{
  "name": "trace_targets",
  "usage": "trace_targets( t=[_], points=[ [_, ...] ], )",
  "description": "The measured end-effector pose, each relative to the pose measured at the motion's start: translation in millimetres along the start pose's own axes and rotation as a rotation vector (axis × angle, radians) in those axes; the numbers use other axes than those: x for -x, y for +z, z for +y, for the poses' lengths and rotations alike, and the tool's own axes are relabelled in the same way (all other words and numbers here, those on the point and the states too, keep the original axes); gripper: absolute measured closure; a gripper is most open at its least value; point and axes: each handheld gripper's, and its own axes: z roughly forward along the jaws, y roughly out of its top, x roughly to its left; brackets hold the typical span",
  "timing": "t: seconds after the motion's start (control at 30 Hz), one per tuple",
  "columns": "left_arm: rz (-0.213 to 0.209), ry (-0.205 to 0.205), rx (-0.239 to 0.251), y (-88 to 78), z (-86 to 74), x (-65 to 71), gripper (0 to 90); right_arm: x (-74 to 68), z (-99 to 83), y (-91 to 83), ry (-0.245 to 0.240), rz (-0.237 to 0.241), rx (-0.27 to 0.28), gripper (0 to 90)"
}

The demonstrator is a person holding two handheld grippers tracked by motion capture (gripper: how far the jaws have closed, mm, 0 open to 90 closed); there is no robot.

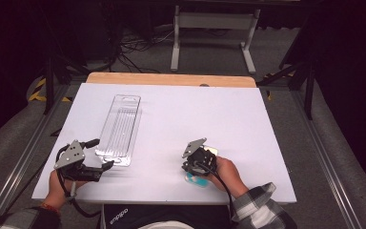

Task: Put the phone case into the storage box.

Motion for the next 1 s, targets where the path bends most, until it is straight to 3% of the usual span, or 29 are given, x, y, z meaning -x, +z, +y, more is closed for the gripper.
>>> trace_targets(
  t=[0.3,0.7,1.0],
  points=[
    [-0.004,0.002,-0.005,1.1,0.0,-0.3,10.2,0.6,-12.4,-8.3,0.008,0.007,-0.001,80.7],
    [-0.001,-0.007,-0.004,1.5,-0.2,-0.4,10.3,1.4,-24.7,-18.6,-0.017,0.008,-0.034,76.9],
    [-0.003,-0.010,-0.006,1.7,-0.4,-0.5,10.4,6.5,-33.7,-24.5,0.002,0.009,-0.035,77.9]
  ],
)
